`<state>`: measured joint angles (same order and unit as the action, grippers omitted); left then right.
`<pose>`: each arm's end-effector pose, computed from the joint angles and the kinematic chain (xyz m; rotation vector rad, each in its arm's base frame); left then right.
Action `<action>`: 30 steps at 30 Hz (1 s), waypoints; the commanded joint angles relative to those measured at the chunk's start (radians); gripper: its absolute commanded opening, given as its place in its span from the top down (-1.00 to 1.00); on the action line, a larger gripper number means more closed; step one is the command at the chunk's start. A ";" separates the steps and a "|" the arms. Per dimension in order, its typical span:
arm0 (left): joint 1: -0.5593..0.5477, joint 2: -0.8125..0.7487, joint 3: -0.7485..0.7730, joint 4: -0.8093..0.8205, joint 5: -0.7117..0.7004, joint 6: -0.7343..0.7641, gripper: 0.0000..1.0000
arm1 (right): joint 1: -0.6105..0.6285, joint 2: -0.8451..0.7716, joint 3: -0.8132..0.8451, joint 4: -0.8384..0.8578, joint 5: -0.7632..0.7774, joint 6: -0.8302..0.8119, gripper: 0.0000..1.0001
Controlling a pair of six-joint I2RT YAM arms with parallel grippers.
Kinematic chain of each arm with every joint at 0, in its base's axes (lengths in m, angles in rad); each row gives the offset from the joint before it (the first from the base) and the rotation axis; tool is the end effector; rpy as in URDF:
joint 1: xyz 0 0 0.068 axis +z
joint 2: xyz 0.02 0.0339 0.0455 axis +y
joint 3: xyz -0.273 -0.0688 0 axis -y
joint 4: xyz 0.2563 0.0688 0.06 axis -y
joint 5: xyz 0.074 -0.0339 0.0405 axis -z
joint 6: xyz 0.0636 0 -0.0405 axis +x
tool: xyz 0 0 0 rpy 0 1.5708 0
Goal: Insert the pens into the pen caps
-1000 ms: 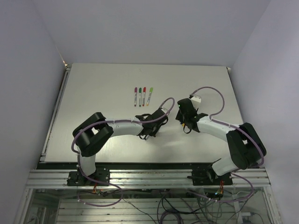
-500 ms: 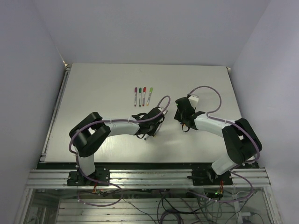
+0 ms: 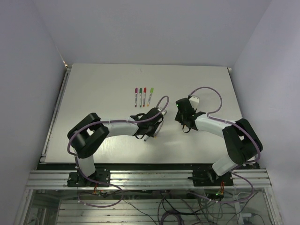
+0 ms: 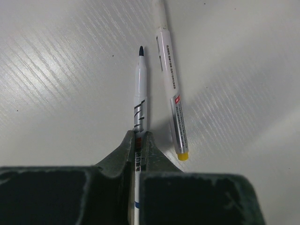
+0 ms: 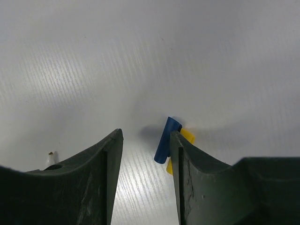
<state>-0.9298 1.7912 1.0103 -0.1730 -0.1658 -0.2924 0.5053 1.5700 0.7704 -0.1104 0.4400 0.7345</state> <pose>0.2375 -0.3007 0.1306 0.7289 2.4229 -0.2903 0.2950 0.1323 0.1407 0.4497 2.3237 0.0407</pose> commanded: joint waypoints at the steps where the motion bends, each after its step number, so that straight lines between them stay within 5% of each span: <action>1: 0.008 -0.008 -0.034 -0.093 0.041 -0.008 0.86 | -0.002 0.022 0.012 -0.023 0.011 0.018 0.11; 30: 0.018 -0.029 -0.041 -0.065 0.106 -0.009 0.86 | -0.002 0.103 0.010 -0.082 0.027 0.061 0.29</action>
<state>-0.9157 1.7741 0.9955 -0.1764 -0.1093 -0.2924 0.5053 1.6222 0.7750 -0.1436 0.4625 0.7719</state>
